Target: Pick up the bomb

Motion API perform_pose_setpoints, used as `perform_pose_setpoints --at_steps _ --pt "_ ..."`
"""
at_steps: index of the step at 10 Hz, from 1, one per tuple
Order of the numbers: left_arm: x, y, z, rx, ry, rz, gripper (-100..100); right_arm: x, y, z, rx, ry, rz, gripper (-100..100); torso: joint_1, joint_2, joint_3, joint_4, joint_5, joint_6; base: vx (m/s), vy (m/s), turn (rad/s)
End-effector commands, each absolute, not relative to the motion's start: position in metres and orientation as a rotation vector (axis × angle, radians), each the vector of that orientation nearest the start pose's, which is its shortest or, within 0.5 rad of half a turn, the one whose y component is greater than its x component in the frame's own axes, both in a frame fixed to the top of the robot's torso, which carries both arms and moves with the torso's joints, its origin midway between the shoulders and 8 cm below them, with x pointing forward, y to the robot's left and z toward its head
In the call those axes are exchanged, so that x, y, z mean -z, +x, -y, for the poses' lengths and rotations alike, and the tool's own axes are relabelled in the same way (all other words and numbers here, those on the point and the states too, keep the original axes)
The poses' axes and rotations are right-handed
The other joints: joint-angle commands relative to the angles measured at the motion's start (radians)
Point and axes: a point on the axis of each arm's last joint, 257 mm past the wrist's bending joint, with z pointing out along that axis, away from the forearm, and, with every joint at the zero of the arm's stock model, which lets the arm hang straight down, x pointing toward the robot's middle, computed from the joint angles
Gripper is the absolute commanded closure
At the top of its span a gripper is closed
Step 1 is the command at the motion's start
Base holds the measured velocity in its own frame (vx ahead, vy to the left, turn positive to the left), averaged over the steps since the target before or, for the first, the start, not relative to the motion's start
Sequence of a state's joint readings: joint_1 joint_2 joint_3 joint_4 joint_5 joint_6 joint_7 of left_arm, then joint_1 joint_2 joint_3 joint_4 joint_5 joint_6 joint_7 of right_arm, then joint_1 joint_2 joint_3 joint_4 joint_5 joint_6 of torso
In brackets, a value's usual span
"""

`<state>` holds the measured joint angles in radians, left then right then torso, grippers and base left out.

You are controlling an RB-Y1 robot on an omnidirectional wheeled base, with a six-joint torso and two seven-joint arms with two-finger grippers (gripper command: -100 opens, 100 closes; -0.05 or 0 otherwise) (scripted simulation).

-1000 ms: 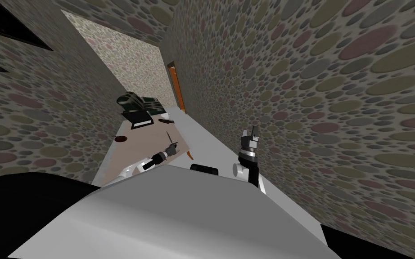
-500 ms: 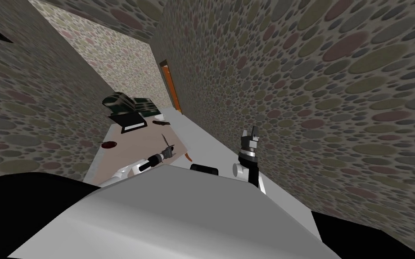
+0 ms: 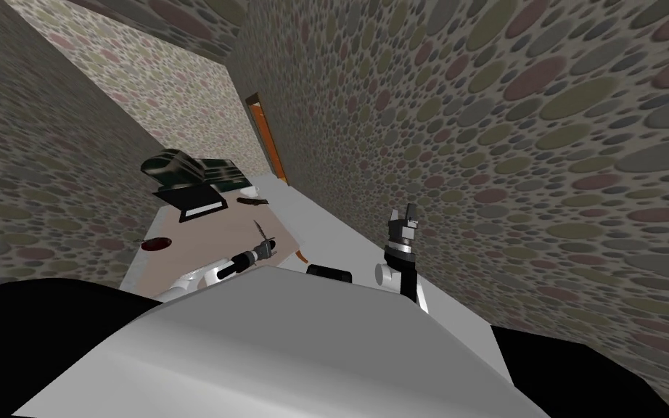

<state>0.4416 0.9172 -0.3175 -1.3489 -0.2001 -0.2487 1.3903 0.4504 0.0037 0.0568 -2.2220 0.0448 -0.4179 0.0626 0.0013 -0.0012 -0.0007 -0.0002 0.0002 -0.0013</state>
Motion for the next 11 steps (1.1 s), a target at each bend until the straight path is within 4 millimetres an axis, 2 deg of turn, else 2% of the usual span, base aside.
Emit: perform_pose_setpoints --at_steps 1,2,3,5,6,10,11 --pt "0.452 0.269 -0.473 0.983 -2.053 -1.494 -100 0.002 0.375 0.253 -1.269 0.686 -0.723 0 0.0 0.0 0.0 0.0 0.0 0.0 0.023 0.031 -0.141" --pt "0.458 0.258 -0.488 0.931 -2.087 -1.482 -100 0.002 0.375 0.253 -1.269 0.686 -0.723 0 0.0 0.0 0.0 0.0 0.0 0.0 0.036 0.04 -0.22" --pt "0.458 0.258 -0.488 0.935 -2.096 -1.473 -100 0.002 0.375 0.253 -1.269 0.686 -0.723 0 0.001 0.0 0.0 0.0 0.0 0.0 0.035 0.037 -0.053" --pt "0.468 0.236 -0.515 0.845 -2.164 -1.435 -100 0.002 0.375 0.253 -1.269 0.686 -0.723 0 0.001 0.0 0.0 0.0 0.0 0.0 0.034 0.037 -0.13" --pt "0.468 0.236 -0.515 0.846 -2.167 -1.431 -100 0.002 0.375 0.253 -1.269 0.686 -0.723 0 0.001 0.0 0.0 0.0 0.0 0.0 0.029 0.034 -0.062" --pt "0.483 0.197 -0.552 0.707 -2.266 -1.363 -100 0.002 0.375 0.253 -1.269 0.686 -0.723 0 0.001 0.0 0.0 0.0 0.0 0.0 0.032 0.042 -0.11" --pt "0.49 0.181 -0.558 0.665 -2.297 -1.347 -100 0.002 0.375 0.253 -1.269 0.686 -0.723 0 0.001 0.0 0.0 0.0 0.0 0.0 0.029 0.055 -0.093"
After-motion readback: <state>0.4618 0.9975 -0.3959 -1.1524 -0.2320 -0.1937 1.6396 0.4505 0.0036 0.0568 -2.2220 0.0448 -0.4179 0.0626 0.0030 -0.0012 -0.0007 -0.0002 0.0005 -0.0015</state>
